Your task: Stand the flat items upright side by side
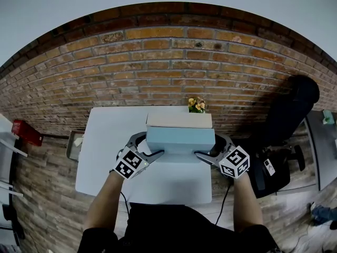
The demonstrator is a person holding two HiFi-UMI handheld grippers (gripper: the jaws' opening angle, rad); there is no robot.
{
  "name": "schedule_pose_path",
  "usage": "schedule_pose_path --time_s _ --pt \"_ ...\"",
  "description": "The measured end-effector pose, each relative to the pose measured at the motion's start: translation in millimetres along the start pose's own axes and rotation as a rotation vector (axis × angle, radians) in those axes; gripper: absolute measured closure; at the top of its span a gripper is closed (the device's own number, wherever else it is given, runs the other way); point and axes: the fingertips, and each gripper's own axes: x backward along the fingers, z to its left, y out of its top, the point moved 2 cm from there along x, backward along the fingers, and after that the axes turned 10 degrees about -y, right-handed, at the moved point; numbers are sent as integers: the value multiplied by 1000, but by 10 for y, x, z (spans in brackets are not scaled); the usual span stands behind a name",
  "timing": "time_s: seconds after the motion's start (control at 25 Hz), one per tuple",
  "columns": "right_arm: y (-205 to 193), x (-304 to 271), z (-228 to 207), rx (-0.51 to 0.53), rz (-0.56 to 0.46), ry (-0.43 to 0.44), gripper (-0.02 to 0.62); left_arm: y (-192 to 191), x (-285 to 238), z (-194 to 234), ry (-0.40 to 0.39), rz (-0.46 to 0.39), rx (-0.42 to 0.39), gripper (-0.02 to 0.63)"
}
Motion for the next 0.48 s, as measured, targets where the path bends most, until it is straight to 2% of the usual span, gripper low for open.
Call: schedule_pose_path --time_s 0.24,0.48 --pt "-4 18 9 -7 -18 -5 169 23 -14 -3 19 5 13 227" --pt "-68 49 -34 -6 -10 -40 238 -24 0 8 31 -17 65 225"
